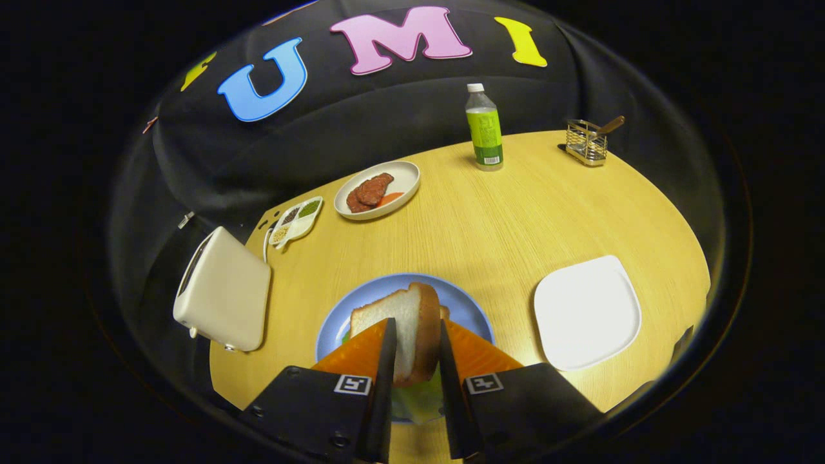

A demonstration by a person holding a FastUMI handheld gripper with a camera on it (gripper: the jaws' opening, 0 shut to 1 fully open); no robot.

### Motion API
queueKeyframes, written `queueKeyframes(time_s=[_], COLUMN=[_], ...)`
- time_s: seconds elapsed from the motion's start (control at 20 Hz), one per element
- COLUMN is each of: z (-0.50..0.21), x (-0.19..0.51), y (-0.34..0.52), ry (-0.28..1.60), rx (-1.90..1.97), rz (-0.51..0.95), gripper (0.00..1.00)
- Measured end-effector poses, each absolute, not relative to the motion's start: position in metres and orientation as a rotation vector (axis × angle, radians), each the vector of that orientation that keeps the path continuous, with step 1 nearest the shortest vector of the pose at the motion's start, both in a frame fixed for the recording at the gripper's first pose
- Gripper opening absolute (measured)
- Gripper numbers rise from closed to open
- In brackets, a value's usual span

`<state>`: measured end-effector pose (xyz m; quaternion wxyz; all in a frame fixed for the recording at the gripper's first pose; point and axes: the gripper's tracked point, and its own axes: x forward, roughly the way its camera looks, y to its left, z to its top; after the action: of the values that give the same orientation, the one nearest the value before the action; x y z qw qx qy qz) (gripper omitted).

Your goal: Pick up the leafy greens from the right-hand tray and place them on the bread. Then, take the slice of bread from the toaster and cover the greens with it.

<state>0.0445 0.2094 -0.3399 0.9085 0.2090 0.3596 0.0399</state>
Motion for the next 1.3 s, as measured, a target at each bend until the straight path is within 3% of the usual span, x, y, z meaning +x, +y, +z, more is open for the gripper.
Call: queueKeyframes(time_s=[0.05,0.1,0.3,1.0,1.3], z=[-0.347,-0.352,-0.347,-0.201,-0.124], x=[0.04,0.037,0.036,0.018,-0.001], y=[0.202,0.193,0.17,0.131,0.145], ry=[0.758,0.773,0.752,0.436,0.285], rx=[0.4,0.367,0.335,0.113,0.074], rz=[0.067,0.052,0.03,0.143,0.201], gripper=[0.42,0.54,0.66,0.83,0.98])
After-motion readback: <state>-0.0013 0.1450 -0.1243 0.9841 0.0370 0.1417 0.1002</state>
